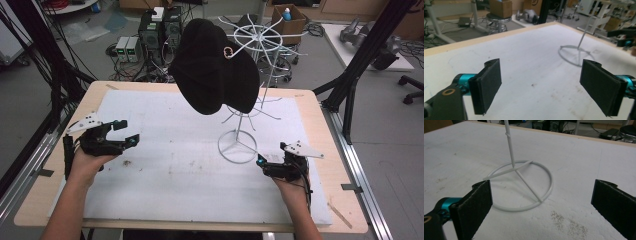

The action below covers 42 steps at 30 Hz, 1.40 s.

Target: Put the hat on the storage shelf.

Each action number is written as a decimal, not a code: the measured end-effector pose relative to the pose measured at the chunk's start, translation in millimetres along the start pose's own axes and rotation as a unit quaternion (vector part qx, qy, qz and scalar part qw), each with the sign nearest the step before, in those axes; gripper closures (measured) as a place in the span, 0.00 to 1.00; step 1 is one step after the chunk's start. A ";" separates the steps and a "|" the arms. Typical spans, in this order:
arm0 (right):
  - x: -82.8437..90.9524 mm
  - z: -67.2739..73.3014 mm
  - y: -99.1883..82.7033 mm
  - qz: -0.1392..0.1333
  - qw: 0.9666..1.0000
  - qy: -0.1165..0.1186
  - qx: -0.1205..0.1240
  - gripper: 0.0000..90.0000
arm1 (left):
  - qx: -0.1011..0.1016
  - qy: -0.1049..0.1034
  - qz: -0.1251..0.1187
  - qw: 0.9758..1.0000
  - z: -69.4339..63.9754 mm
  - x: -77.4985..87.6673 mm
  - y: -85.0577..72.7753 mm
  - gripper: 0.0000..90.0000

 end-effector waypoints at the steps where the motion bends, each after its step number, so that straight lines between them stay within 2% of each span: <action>1: 1.7 -1.1 0.3 -0.002 1.000 -0.001 -0.003 0.03 | -0.008 0.001 0.009 1.000 0.3 -3.8 -7.1 0.18; 3: 2.5 -1.8 0.5 -0.003 1.000 -0.002 -0.004 0.03 | -0.013 0.001 0.015 1.000 0.3 -5.8 -10.9 0.17; 4: 3.6 -4.0 1.1 -0.006 1.000 -0.003 -0.004 0.03 | -0.018 0.005 0.025 1.000 2.6 -7.9 -17.0 0.17; 10: 5.1 -3.5 -0.4 -0.001 1.000 -0.008 0.004 0.03 | -0.011 0.017 0.030 0.999 8.8 -8.0 -24.3 0.17; 21: 3.9 -2.4 -0.4 0.001 1.000 -0.011 0.007 0.03 | -0.006 0.012 0.019 1.000 6.0 -7.5 -19.7 0.17; 24: 4.1 -2.8 -0.4 0.000 1.000 -0.013 0.007 0.03 | -0.009 0.018 0.033 0.999 8.7 -9.4 -23.7 0.17; 33: 4.7 -1.6 0.2 -0.001 1.000 -0.014 0.009 0.03 | -0.004 0.014 0.030 0.999 7.5 -9.7 -23.0 0.17; 42: 3.5 -1.6 -0.3 0.001 1.000 -0.011 0.006 0.03 | 0.001 0.017 0.043 0.999 10.1 -13.3 -27.5 0.17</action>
Point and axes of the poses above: each handheld gripper's, and its own axes: x roughly backward along the jaws, y roughly out of its top, z roughly to its left, the point moved 9 cm from there along -x, roughly forward along the jaws, and after that the axes turned 5 degrees about z, right-handed, at the moved point
